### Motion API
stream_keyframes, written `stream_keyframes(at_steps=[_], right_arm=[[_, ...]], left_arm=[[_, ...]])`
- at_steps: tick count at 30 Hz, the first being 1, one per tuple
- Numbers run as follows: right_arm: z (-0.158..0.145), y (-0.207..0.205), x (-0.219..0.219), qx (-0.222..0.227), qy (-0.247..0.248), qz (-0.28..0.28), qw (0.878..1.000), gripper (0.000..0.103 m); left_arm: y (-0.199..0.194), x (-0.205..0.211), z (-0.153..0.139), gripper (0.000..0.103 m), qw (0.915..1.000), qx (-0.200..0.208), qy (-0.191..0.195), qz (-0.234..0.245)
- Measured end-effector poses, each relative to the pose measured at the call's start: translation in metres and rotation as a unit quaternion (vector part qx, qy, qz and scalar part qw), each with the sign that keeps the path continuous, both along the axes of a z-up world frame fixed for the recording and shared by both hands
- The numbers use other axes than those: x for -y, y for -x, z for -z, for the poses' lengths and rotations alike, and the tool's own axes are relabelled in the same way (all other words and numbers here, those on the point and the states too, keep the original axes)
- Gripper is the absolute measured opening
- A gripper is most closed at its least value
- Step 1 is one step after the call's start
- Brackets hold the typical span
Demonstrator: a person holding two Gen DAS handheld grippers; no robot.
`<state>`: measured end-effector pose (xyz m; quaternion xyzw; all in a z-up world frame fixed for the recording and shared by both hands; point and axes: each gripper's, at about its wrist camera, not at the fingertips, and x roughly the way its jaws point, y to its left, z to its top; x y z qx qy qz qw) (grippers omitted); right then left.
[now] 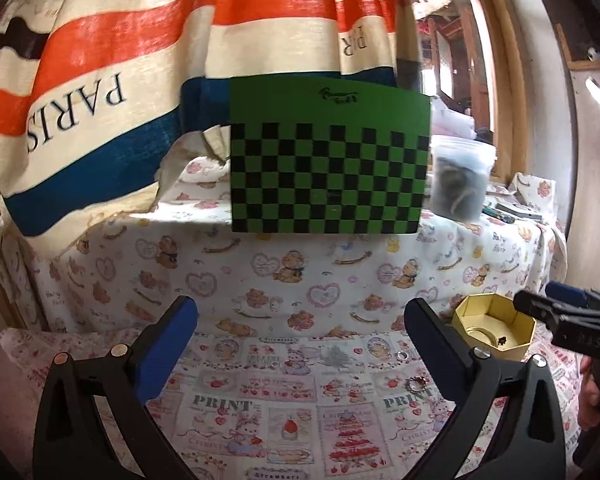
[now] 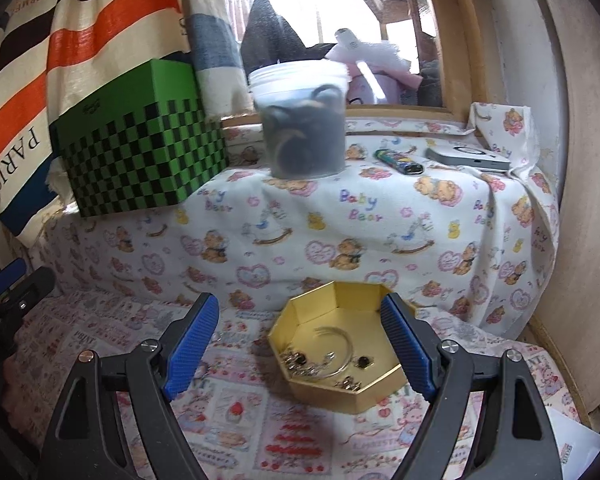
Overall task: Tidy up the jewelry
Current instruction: 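Move the right tool to the small silver ring on the table, then close the right tool on the small silver ring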
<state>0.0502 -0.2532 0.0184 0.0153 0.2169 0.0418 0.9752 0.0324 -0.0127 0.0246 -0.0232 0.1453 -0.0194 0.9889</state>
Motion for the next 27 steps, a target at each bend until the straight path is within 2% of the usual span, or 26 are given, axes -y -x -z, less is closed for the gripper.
stream_keyframes(at_steps=[3,9,13,18,22,24,27], right_arm=[[0.0,0.004,-0.012,-0.008,0.004,-0.022,1.0,0.085],[0.006,0.005,-0.029,-0.028,0.002,-0.057,0.998,0.085],[0.007,0.006,-0.032,-0.053,-0.028,-0.087,0.994,0.085],[0.01,0.004,-0.042,-0.075,-0.031,-0.114,0.99,0.084],[0.018,-0.013,-0.057,-0.126,-0.024,-0.132,0.983,0.072],[0.026,-0.024,-0.069,-0.15,0.004,-0.131,0.98,0.059],[0.042,-0.044,-0.084,-0.18,0.04,-0.121,0.975,0.052]], left_arm=[[-0.001,-0.009,-0.001,0.103,0.9998,-0.006,0.02,-0.004],[0.0,-0.02,-0.005,0.102,0.9993,-0.003,0.031,-0.02],[-0.009,-0.026,0.0,0.102,0.9985,-0.023,0.044,-0.022],[-0.017,-0.03,0.007,0.102,0.9975,-0.044,0.041,-0.036],[-0.013,-0.036,0.005,0.102,0.9955,-0.045,0.08,-0.022],[-0.012,-0.037,0.003,0.102,0.9956,-0.043,0.08,-0.024],[-0.012,-0.039,0.003,0.102,0.9954,-0.044,0.08,-0.032]])
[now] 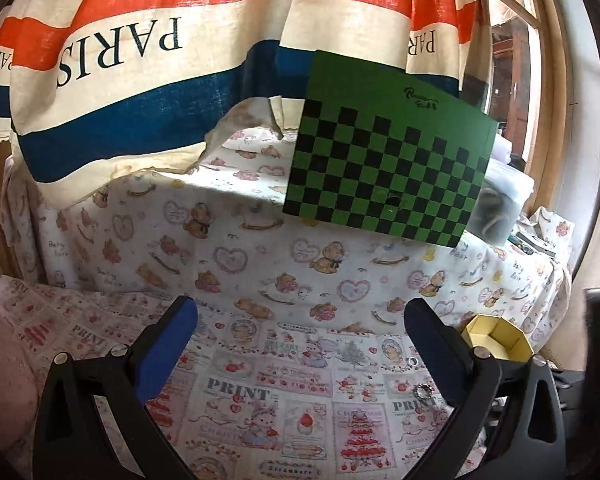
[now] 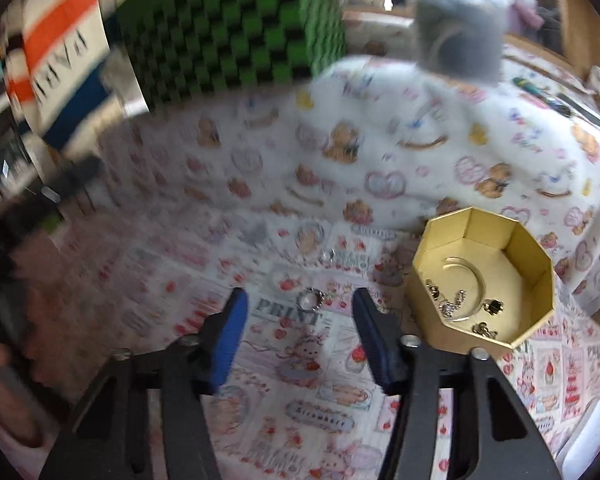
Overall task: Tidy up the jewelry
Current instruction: 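Close the right tool on the small silver ring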
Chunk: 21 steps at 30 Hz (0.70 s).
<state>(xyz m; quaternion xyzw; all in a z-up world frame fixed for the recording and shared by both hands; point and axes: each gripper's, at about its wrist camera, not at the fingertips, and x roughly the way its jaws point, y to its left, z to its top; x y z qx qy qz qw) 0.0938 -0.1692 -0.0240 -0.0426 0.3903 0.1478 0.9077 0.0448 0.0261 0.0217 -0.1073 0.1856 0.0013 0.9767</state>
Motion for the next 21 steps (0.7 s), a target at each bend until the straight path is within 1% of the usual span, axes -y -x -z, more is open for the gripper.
stream_keyframes(at_steps=[1,3,4,6,8,9,10,11,12,14,16,18,21], right_arm=[[0.005,-0.007,-0.003,-0.01,0.008,0.004,1.0,0.051],[0.014,-0.018,-0.01,-0.021,0.022,0.009,0.999,0.044],[0.017,-0.022,-0.013,-0.023,0.034,0.011,0.999,0.043],[0.024,-0.029,-0.018,-0.033,0.055,0.021,0.998,0.043],[0.032,-0.035,-0.019,-0.053,0.057,0.035,0.996,0.042],[0.032,-0.035,-0.019,-0.045,0.056,0.039,0.997,0.042],[0.033,-0.035,-0.022,-0.04,0.063,0.037,0.997,0.041],[0.034,-0.035,-0.024,-0.035,0.073,0.035,0.996,0.036],[0.034,-0.034,-0.027,-0.028,0.082,0.034,0.996,0.029],[0.036,-0.033,-0.03,-0.019,0.098,0.033,0.994,0.023],[0.036,-0.032,-0.03,-0.019,0.094,0.034,0.995,0.023],[0.036,-0.03,-0.024,-0.022,0.075,0.035,0.996,0.022],[0.035,-0.02,-0.02,-0.015,0.062,0.032,0.997,0.022]], left_arm=[[-0.001,-0.001,0.001,0.102,1.0,-0.003,0.003,-0.001],[-0.004,-0.003,0.003,0.102,0.9999,-0.008,0.006,-0.004],[-0.006,-0.003,0.004,0.102,0.9999,-0.009,0.004,-0.006],[-0.011,-0.002,0.006,0.102,0.9998,-0.013,-0.013,-0.01],[-0.015,0.0,0.007,0.102,0.9988,-0.016,-0.042,-0.019],[-0.017,0.0,0.009,0.102,0.9983,-0.018,-0.052,-0.023],[-0.017,0.0,0.01,0.102,0.9981,-0.019,-0.053,-0.023],[-0.018,0.0,0.01,0.102,0.9983,-0.02,-0.051,-0.022],[-0.018,0.0,0.011,0.102,0.9984,-0.02,-0.049,-0.019],[-0.017,0.004,0.011,0.102,0.9981,-0.018,-0.056,-0.016],[-0.015,0.008,0.01,0.102,0.9973,-0.013,-0.07,-0.016],[-0.014,0.01,0.01,0.102,0.9969,-0.01,-0.076,-0.017],[-0.014,0.013,0.01,0.102,0.9976,-0.014,-0.068,-0.007]])
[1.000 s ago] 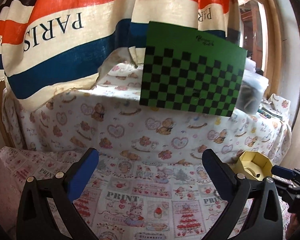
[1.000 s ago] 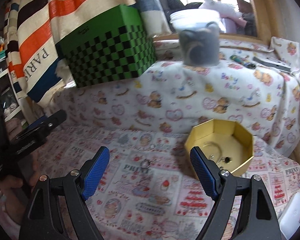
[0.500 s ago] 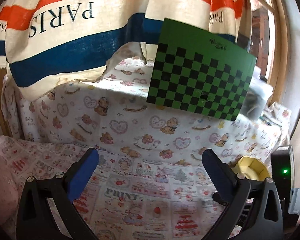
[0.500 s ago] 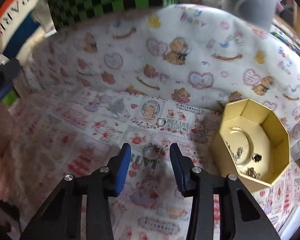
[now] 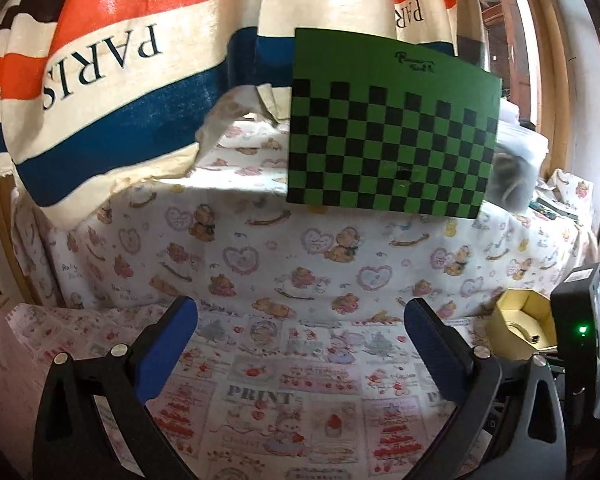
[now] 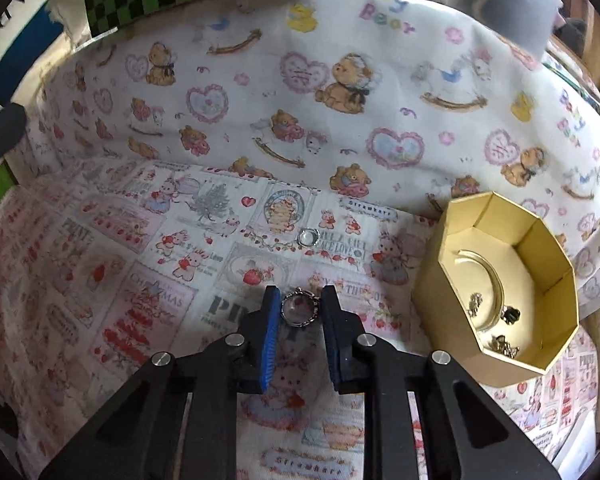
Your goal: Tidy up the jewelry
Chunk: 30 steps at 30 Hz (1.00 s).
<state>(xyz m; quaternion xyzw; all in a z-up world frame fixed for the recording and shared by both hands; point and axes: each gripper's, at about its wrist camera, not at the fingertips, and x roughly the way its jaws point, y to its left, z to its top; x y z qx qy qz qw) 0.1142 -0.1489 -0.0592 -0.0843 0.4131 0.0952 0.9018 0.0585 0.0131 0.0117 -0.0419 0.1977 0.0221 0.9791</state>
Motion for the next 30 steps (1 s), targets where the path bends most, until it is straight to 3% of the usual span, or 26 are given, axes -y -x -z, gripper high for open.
stream_keyframes(at_steps=[13,25,30], right_arm=[[-0.036,0.046,0.042,0.097,-0.046,-0.012,0.994,0.022],[-0.063,0.051,0.097,0.158,-0.071,0.056,0.983,0.022],[-0.059,0.046,0.106,0.153,-0.077,0.061,0.983,0.022]], left_arm=[[0.001,0.009,0.002,0.102,0.9999,-0.004,0.002,0.015],[0.003,0.026,0.005,0.102,0.9983,-0.017,-0.006,0.055],[0.007,0.029,0.005,0.102,0.9958,-0.035,0.038,0.075]])
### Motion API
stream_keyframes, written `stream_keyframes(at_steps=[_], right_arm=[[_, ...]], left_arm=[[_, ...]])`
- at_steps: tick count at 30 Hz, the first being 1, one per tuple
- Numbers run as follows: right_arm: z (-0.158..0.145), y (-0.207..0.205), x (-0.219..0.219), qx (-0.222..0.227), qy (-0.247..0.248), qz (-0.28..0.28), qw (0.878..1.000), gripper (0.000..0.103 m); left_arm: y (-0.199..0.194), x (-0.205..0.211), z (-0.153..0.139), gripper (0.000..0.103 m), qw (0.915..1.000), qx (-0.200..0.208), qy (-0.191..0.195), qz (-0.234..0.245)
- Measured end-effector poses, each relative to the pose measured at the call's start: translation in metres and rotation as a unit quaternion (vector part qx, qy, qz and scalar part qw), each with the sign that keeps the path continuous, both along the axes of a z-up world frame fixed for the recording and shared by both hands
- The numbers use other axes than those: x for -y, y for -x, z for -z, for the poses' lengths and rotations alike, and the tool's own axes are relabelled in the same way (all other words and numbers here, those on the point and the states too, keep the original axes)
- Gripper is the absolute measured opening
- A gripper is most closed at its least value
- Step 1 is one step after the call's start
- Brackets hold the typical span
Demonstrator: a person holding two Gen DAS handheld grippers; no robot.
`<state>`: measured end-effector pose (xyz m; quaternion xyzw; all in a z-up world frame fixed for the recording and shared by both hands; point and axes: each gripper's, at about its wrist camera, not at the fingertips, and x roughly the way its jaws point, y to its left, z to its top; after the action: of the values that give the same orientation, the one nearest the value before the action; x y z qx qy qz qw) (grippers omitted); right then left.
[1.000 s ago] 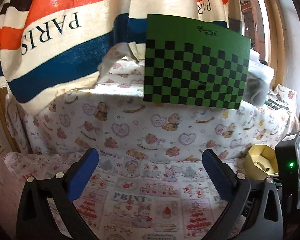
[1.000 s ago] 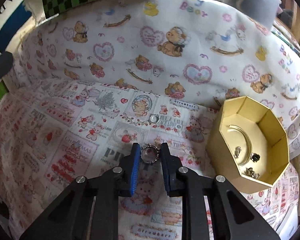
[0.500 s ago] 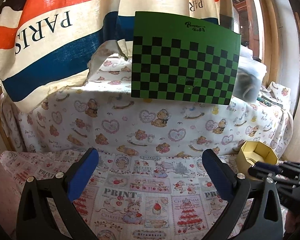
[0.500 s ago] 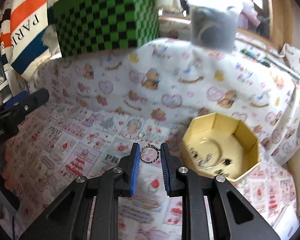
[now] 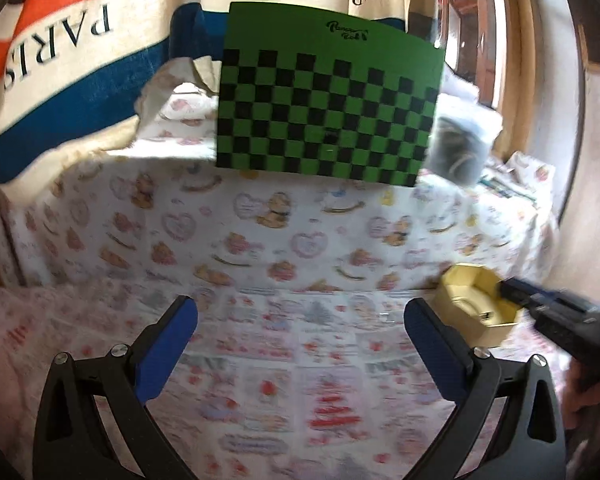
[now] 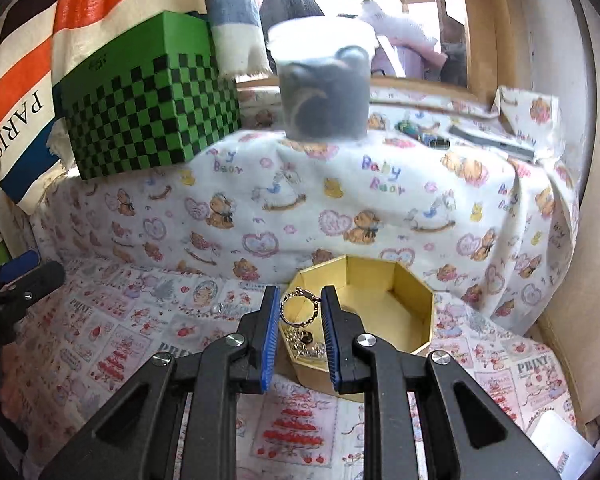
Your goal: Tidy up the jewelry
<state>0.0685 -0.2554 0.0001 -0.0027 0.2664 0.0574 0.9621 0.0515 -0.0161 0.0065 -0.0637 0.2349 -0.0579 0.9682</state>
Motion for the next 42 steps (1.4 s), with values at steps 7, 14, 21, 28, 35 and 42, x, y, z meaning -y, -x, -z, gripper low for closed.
stream_keyframes(at_steps=[7,14,21,28,35,42], right_arm=[[-0.01,0.004,0.015,0.023,-0.017,0.022,0.999,0.022],[-0.012,0.003,0.028,0.024,-0.02,0.046,0.998,0.022],[-0.013,0.001,0.037,0.024,-0.028,0.059,0.998,0.022],[-0.014,0.002,0.039,0.023,-0.035,0.063,0.997,0.022],[-0.015,0.003,0.04,0.024,-0.042,0.061,0.997,0.022],[-0.017,0.004,0.042,0.028,-0.046,0.065,0.996,0.022]], left_arm=[[-0.019,0.03,-0.003,0.102,0.9988,-0.029,-0.037,0.015],[-0.069,0.077,0.015,0.073,0.985,-0.133,-0.084,0.07],[-0.104,0.113,0.035,0.043,0.9723,-0.191,-0.075,0.112],[-0.123,0.122,0.054,0.025,0.9698,-0.212,-0.077,0.093],[-0.129,0.124,0.06,0.014,0.9693,-0.218,-0.068,0.09],[-0.123,0.121,0.057,0.012,0.9687,-0.22,-0.079,0.083]])
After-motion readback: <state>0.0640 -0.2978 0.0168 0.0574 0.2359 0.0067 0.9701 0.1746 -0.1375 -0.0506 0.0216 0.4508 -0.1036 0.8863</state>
